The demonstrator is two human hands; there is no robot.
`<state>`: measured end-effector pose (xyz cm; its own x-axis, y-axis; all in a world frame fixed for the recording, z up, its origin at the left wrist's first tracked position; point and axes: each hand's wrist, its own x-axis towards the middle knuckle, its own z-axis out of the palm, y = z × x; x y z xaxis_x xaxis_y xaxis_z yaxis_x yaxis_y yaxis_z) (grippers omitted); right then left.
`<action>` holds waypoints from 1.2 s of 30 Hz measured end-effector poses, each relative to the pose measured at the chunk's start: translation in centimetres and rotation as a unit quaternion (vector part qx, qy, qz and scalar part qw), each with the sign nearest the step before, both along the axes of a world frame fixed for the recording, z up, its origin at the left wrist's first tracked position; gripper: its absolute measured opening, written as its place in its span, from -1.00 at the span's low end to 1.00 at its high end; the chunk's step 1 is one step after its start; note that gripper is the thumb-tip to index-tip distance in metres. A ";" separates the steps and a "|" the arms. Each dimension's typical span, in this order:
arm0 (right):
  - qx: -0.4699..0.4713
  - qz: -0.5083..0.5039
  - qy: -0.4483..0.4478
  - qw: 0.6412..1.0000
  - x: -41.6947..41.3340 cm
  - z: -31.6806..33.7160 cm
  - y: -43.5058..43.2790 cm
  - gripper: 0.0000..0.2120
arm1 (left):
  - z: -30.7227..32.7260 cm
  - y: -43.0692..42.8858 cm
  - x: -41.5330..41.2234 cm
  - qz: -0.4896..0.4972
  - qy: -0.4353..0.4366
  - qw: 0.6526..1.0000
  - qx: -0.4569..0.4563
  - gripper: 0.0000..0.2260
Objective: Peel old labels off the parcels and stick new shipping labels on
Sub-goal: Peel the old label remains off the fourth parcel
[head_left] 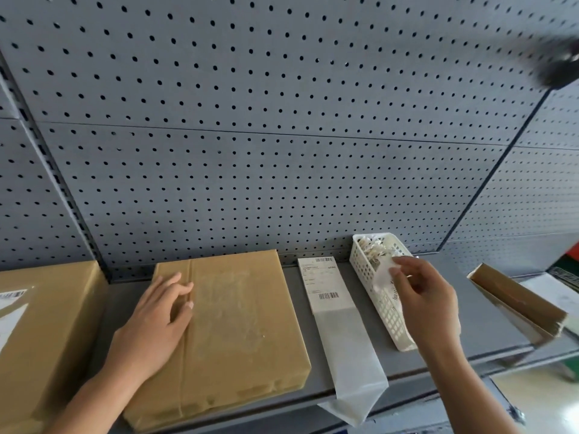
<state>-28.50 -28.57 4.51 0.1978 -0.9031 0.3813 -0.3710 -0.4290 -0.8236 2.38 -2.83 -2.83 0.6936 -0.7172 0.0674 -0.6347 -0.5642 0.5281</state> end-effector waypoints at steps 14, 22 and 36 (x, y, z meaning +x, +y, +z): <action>-0.001 -0.089 0.115 0.989 -3.2 -0.2 -8.2 -0.90 | -0.1 -0.1 0.0 -0.012 -0.001 1.000 -0.028 -0.79; 0.017 -0.068 0.196 0.978 -2.3 -2.3 -9.9 -0.78 | 0.1 0.0 -0.2 -0.016 -0.004 0.999 -0.033 -0.83; -0.058 -0.067 0.175 0.981 -2.3 -2.5 -9.2 -0.85 | 0.5 0.0 -0.5 -0.009 -0.001 1.000 -0.026 -0.86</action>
